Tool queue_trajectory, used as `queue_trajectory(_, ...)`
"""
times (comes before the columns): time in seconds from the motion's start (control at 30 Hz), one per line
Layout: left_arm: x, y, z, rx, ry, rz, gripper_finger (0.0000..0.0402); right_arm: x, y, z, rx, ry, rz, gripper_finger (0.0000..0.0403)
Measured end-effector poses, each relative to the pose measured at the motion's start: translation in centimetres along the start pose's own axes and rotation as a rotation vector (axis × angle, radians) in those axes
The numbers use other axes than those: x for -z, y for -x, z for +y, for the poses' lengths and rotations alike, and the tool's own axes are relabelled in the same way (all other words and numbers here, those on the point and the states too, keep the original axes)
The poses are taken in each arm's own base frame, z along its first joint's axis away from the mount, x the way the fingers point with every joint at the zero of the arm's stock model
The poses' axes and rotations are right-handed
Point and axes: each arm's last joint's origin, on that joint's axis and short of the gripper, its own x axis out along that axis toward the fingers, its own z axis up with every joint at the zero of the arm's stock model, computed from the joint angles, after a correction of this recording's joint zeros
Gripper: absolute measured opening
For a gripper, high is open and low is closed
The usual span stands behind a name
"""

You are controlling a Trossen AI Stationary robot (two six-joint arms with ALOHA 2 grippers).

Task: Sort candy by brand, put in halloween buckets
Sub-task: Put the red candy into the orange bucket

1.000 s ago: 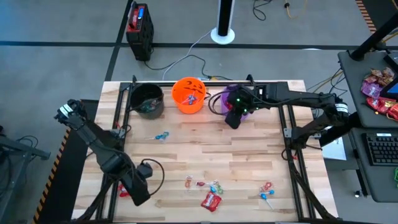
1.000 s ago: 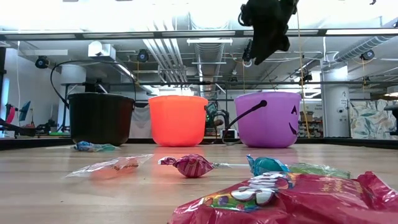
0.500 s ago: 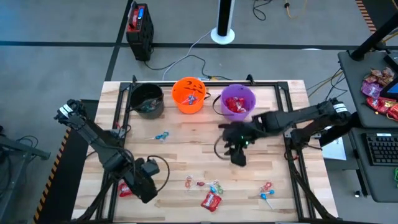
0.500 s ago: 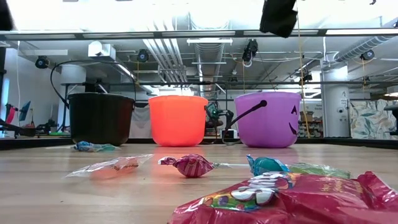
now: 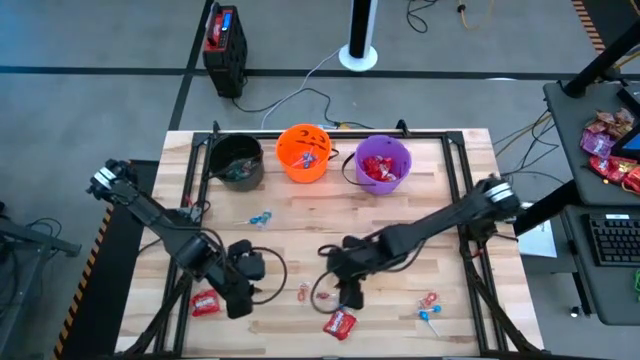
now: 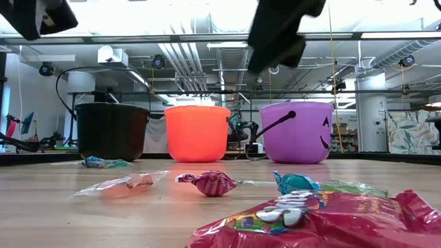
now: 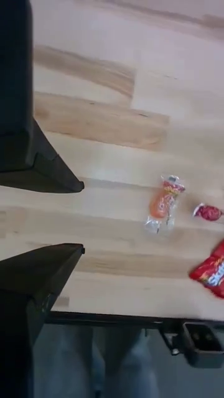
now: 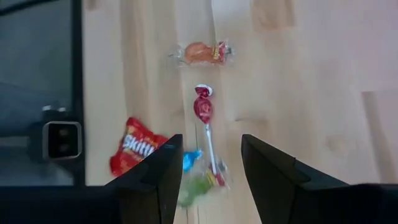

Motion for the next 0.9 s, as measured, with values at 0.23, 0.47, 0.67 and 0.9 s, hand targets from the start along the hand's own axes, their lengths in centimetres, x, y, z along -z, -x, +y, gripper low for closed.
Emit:
queue_trajectory(0.23,-0.1,0.7,0.4,-0.04,-0.145,-0.063,0.0118,-0.4,-5.3,1.3,0.028,-0.011,0.081,0.0155)
queue_trajectory(0.47,1.6,1.7,2.2,-0.071,-0.159,-0.112,0.0118,0.1,-9.0,1.8,0.082,-0.01,0.194,0.0155)
queue_trajectory(0.67,3.0,2.6,4.0,-0.039,-0.079,-0.16,0.0118,0.4,-11.7,1.6,0.131,0.012,0.271,0.0145)
queue_trajectory(0.9,3.3,3.9,4.7,0.003,-0.04,-0.22,0.0118,0.3,-12.8,1.4,0.171,0.003,0.281,0.0089)
